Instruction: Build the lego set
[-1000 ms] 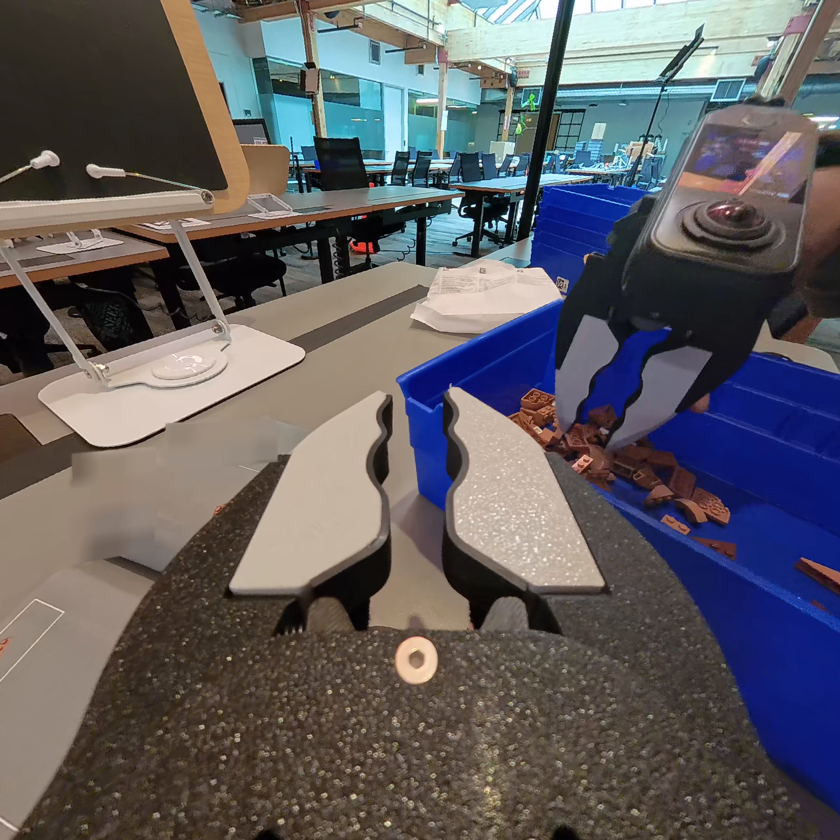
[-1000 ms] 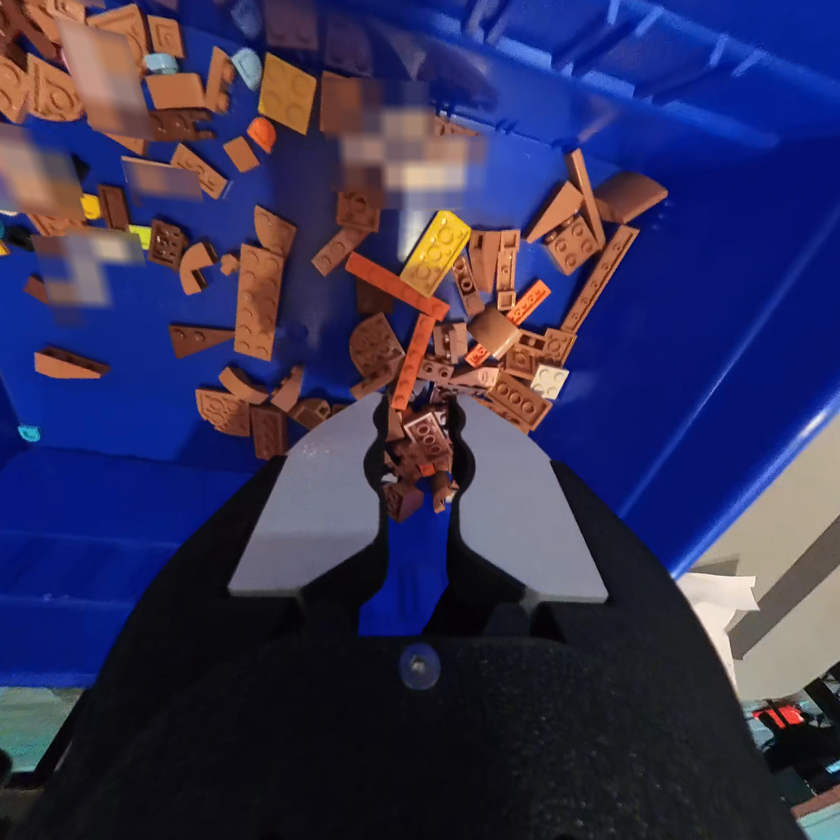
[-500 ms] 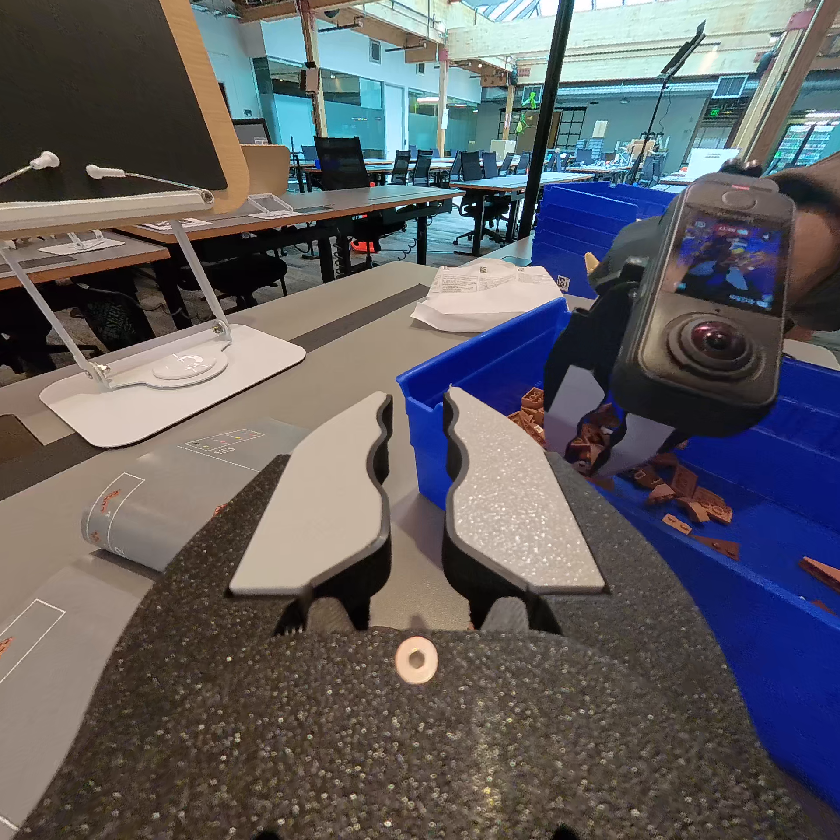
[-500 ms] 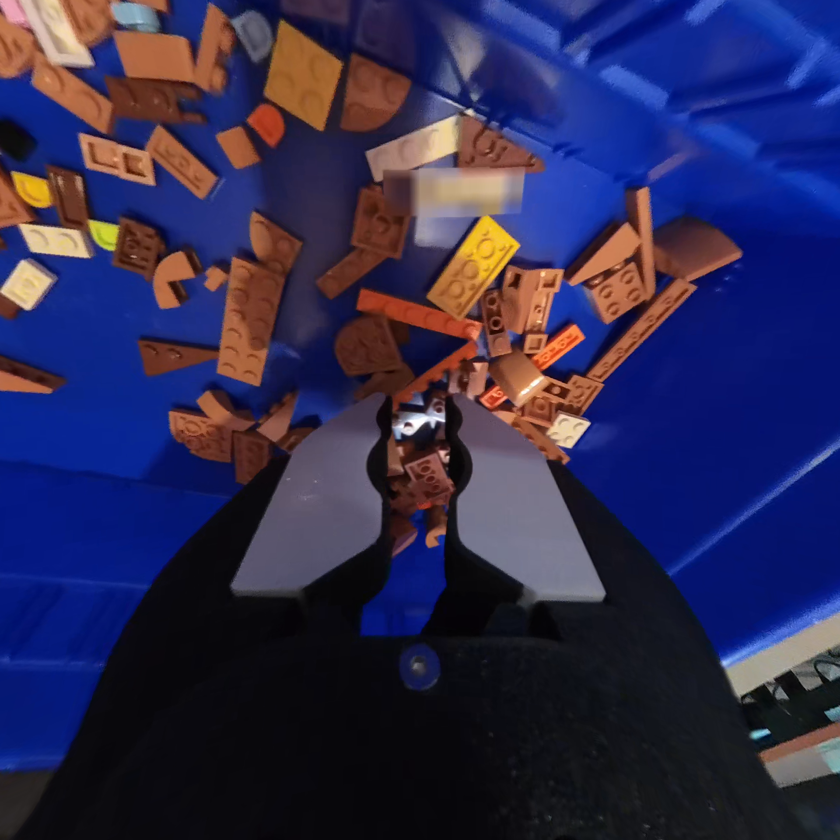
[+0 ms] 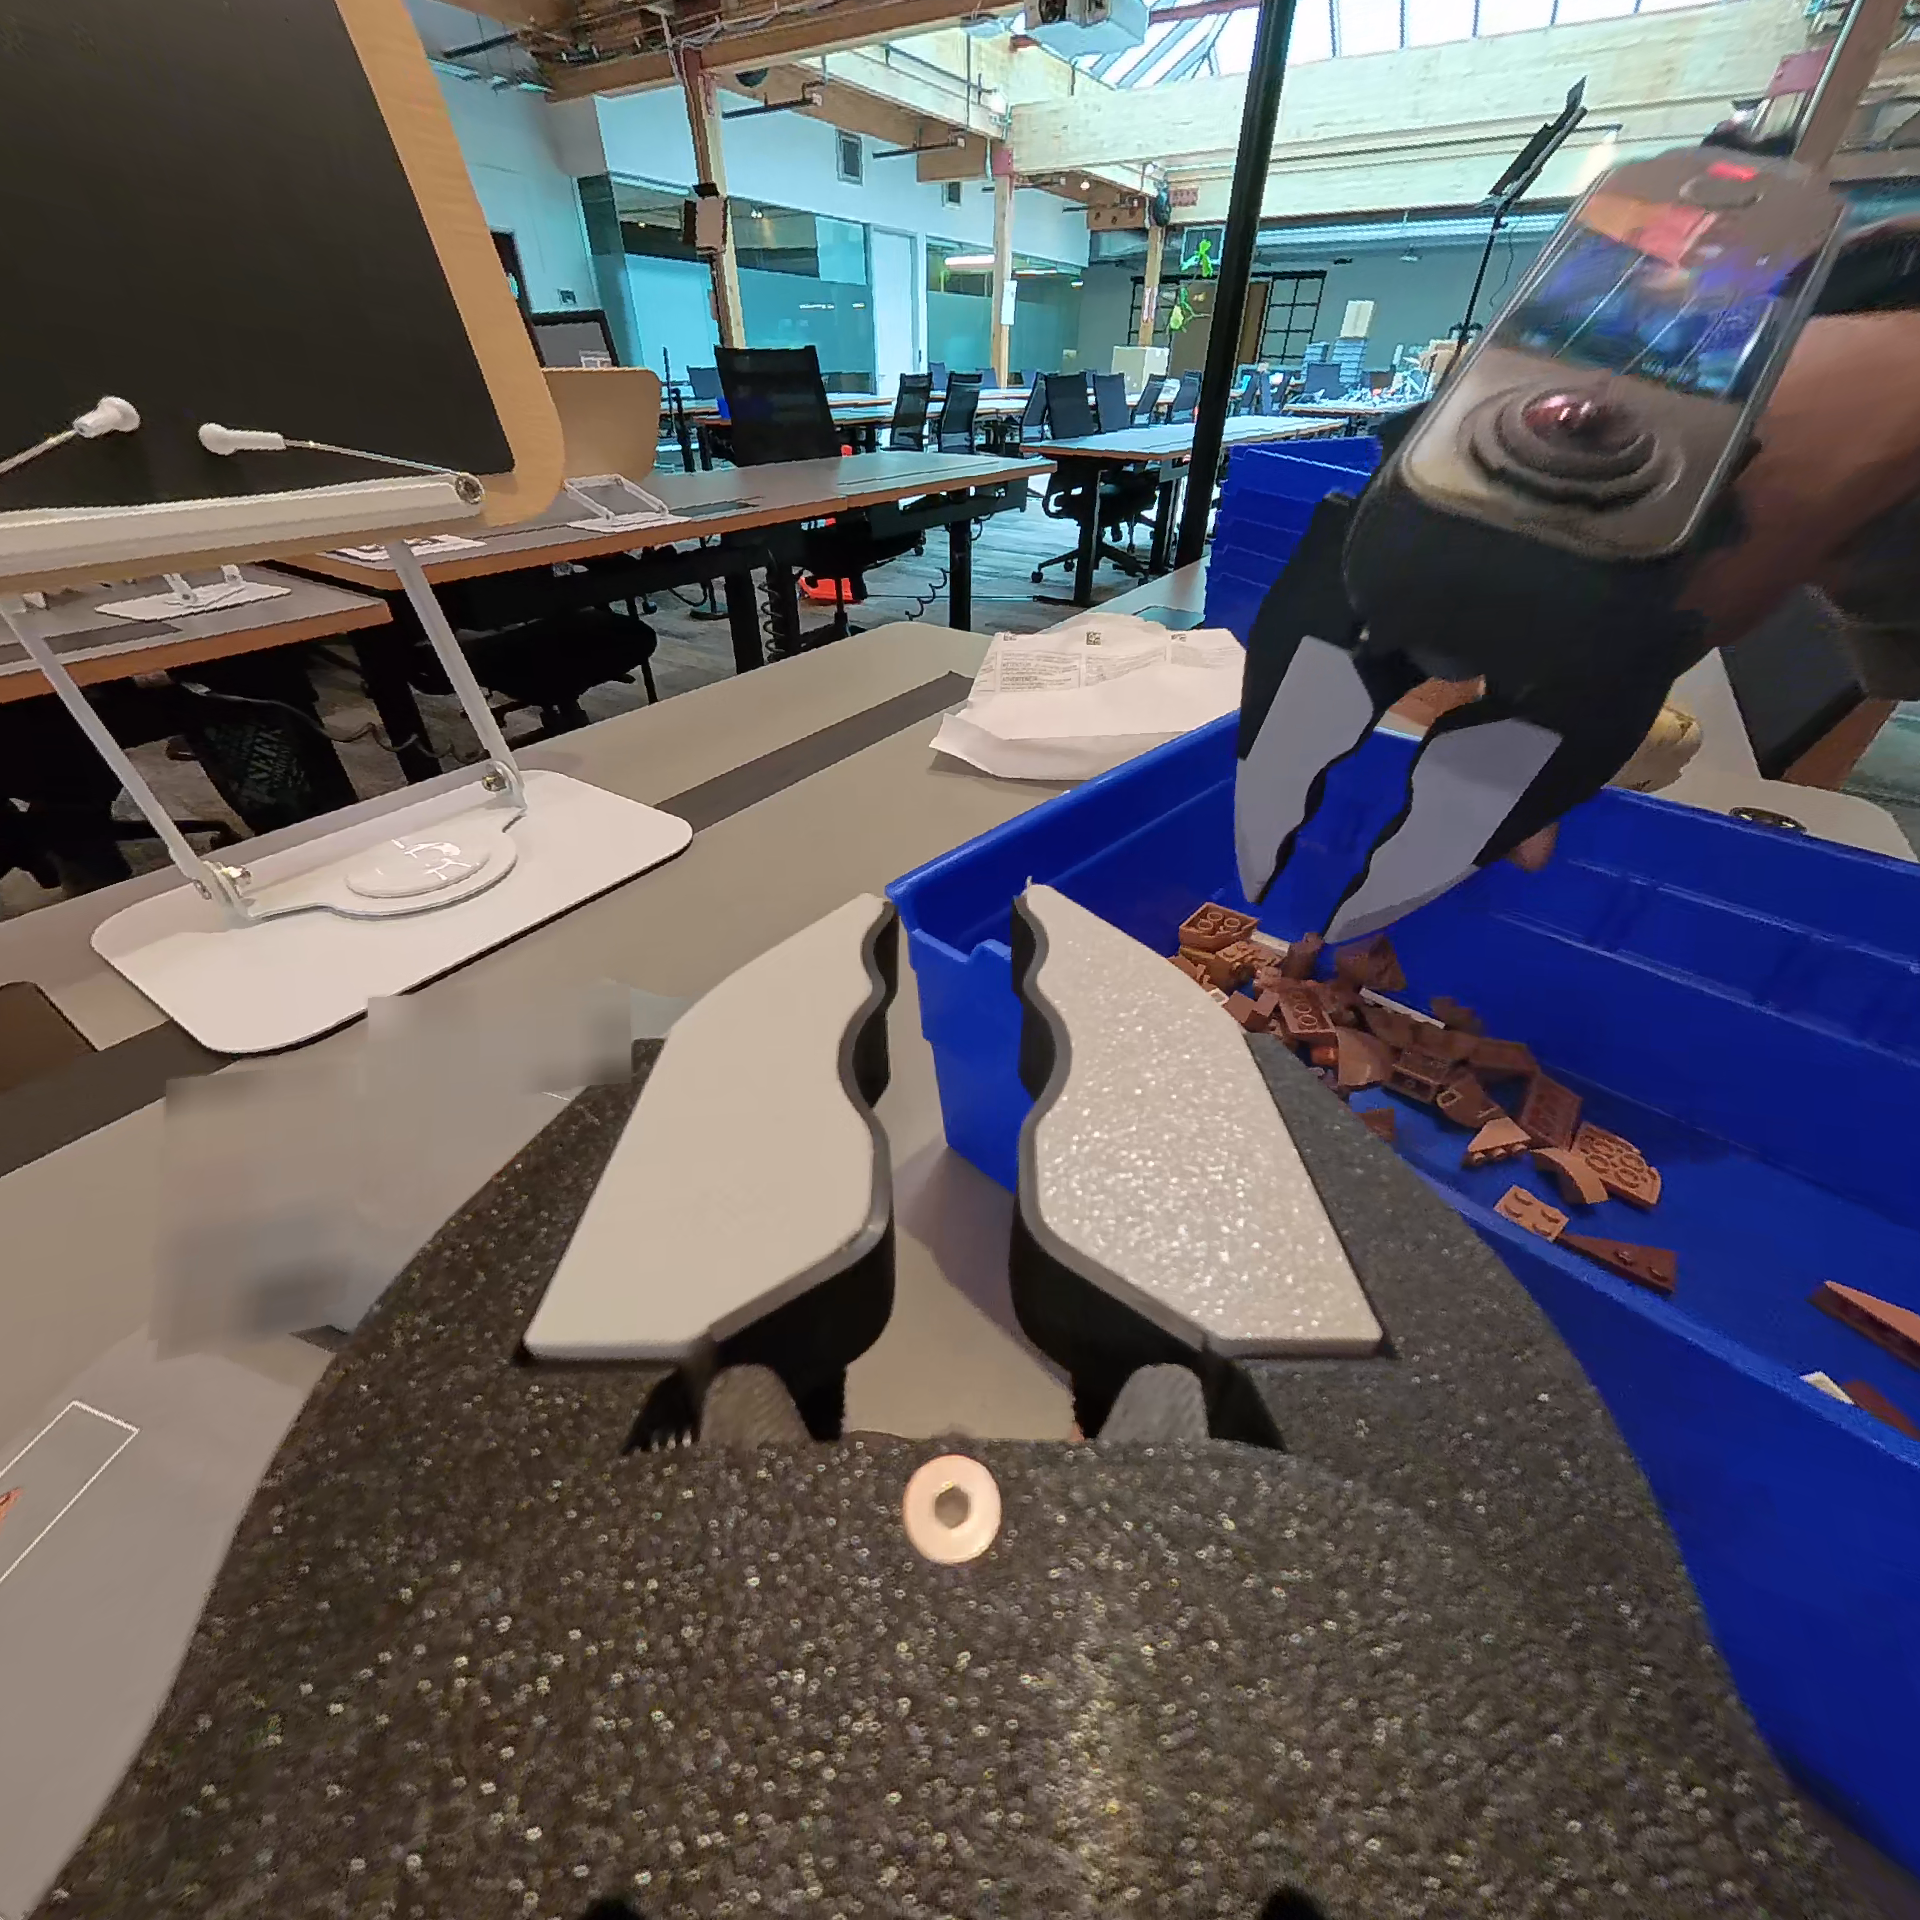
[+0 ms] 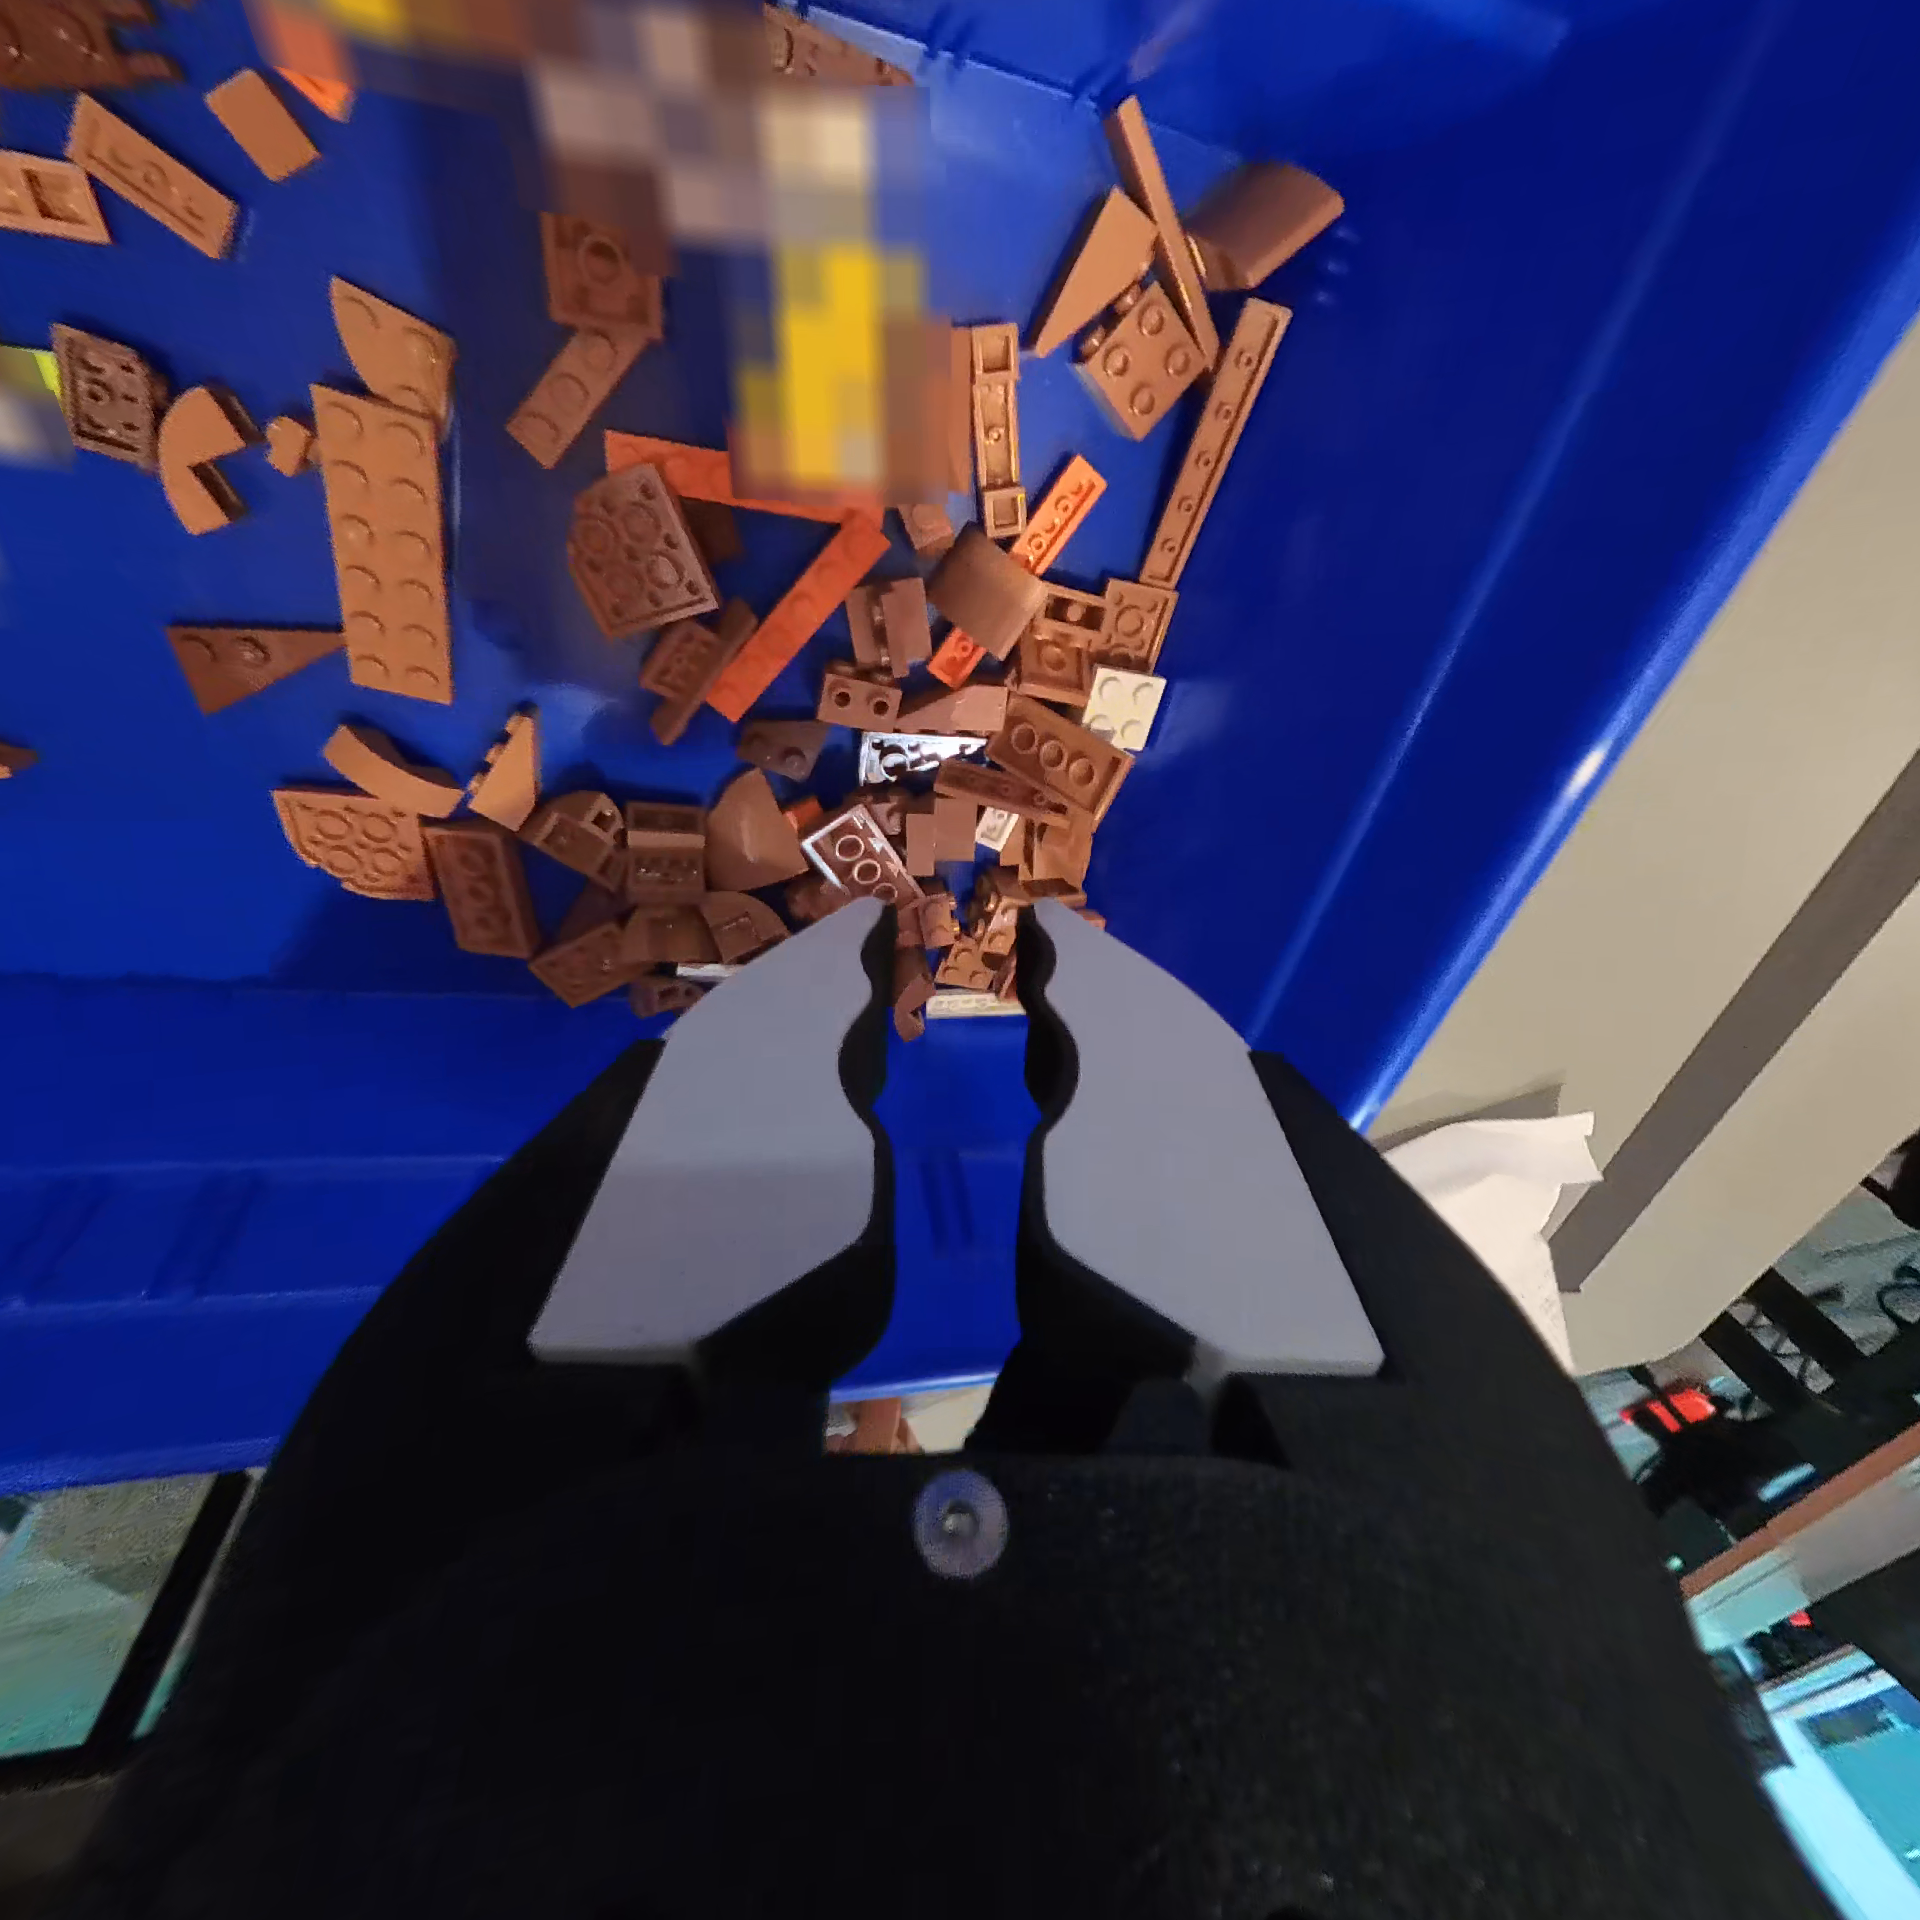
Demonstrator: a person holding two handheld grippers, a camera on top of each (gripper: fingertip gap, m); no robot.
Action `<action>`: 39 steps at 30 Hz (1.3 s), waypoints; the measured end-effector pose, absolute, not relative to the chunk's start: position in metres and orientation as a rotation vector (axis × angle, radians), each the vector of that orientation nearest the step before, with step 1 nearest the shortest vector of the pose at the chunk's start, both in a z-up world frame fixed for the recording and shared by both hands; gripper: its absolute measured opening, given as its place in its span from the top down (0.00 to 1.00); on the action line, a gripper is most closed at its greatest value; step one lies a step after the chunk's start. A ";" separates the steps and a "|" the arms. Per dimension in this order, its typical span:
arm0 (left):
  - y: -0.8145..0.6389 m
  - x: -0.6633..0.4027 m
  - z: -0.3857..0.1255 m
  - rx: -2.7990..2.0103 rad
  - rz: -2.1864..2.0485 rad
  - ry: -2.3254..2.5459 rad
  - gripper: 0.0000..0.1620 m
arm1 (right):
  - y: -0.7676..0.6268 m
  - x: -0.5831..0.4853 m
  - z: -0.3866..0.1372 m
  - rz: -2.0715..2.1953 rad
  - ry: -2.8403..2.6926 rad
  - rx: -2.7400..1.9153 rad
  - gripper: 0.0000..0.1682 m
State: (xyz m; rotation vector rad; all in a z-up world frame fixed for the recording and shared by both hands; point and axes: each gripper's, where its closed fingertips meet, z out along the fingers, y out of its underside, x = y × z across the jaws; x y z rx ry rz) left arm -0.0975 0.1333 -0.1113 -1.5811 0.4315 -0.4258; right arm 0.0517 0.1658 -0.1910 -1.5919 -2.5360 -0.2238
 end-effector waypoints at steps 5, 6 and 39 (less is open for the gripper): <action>0.133 -0.093 -0.114 -1.580 -0.397 0.455 0.88 | 0.159 0.054 -0.177 -0.255 -2.478 -1.609 0.88; 0.133 -0.093 -0.114 -1.578 -0.388 0.459 0.88 | 0.156 0.055 -0.174 -0.260 -2.470 -1.613 0.89; 0.129 -0.080 -0.095 -1.470 -0.299 0.454 0.88 | 0.157 0.076 -0.212 -0.470 -2.733 -1.430 0.81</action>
